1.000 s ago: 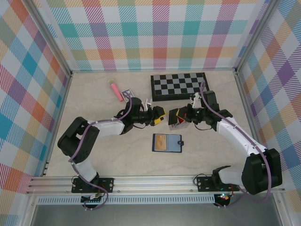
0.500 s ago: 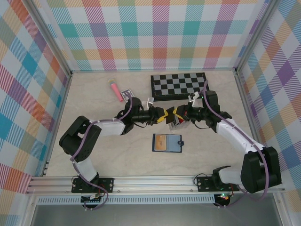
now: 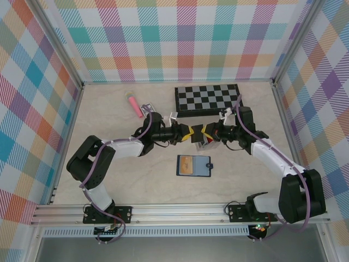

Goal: Put the credit cards into the card holder
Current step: Pick up the credit card from the storage box.

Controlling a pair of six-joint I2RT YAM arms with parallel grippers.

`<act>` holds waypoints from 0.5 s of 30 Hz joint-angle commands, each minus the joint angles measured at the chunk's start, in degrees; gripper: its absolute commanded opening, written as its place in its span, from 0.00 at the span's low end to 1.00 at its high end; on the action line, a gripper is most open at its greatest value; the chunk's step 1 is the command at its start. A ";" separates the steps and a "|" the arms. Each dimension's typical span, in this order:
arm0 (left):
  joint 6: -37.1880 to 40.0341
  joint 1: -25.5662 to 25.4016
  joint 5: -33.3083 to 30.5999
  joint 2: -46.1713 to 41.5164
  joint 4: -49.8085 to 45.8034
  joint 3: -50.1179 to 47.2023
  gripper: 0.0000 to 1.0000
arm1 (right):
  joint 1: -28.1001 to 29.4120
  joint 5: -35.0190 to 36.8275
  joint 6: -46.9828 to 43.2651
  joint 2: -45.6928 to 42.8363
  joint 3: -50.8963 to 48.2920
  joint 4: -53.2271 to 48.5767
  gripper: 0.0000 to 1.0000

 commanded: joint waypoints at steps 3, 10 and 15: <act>1.28 0.13 2.14 -4.48 2.40 -1.16 0.01 | 0.03 -0.69 -0.39 -0.15 -1.24 0.57 0.09; 5.82 -0.28 -1.14 -7.91 -5.59 -3.87 0.00 | 0.10 3.12 -3.80 -2.60 -2.98 -6.37 0.17; 7.97 -2.05 -2.83 -9.33 -8.41 -5.45 0.00 | 0.11 2.99 -4.26 -4.84 -6.17 -7.07 0.27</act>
